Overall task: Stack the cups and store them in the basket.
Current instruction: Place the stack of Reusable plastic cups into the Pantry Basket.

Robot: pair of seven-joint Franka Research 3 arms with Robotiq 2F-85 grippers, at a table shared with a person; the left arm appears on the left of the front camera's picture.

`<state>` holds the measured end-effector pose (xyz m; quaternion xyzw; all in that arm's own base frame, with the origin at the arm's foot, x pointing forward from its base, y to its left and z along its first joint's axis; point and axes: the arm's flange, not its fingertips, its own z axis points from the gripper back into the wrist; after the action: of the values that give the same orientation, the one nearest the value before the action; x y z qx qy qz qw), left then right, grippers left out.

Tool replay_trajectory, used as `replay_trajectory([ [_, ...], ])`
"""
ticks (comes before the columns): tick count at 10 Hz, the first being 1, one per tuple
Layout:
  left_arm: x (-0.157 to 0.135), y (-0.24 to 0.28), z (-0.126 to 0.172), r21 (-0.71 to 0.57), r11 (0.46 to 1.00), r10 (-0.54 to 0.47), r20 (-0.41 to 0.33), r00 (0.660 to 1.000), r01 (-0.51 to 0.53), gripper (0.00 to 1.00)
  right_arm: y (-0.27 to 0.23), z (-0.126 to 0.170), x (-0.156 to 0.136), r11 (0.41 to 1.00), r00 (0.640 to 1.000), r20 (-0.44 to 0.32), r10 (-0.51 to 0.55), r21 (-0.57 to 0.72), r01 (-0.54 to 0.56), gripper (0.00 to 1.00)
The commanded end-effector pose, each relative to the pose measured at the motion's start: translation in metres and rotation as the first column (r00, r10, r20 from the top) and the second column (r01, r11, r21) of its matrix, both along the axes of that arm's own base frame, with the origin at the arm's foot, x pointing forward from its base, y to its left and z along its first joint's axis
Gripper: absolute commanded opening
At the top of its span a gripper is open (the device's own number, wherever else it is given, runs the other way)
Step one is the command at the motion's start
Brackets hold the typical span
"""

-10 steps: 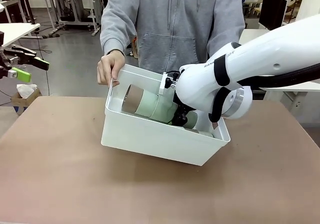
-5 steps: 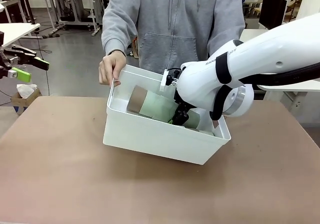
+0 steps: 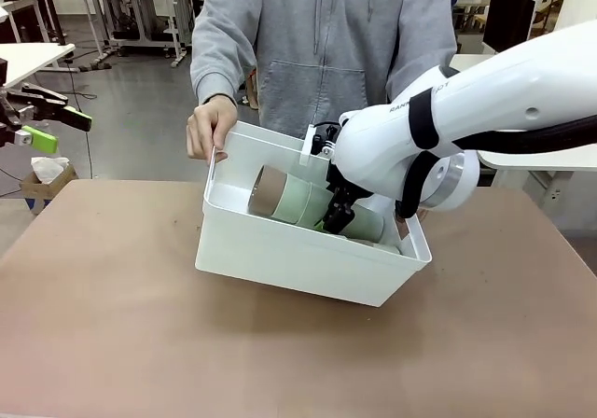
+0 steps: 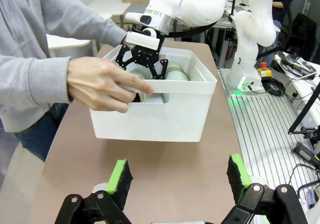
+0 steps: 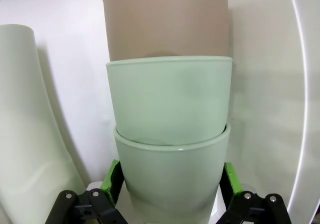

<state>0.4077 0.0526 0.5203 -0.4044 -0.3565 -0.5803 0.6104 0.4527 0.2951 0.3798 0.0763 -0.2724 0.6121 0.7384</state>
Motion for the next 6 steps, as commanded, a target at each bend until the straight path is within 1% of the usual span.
replay_trajectory([
  [1, -0.001, 0.0, 0.003, 0.012, 1.0, 0.001, -0.012, 1.0, -0.001, 1.0, -0.005, 0.023, 0.001, 1.0, 1.0, -0.023, 0.004, -0.017, -0.004, 1.0],
  [6, -0.001, 0.0, 0.003, 0.012, 1.0, 0.001, -0.012, 1.0, -0.001, 1.0, -0.034, 0.046, 0.005, 0.997, 1.0, -0.003, 0.0, -0.073, 0.0, 1.0],
])
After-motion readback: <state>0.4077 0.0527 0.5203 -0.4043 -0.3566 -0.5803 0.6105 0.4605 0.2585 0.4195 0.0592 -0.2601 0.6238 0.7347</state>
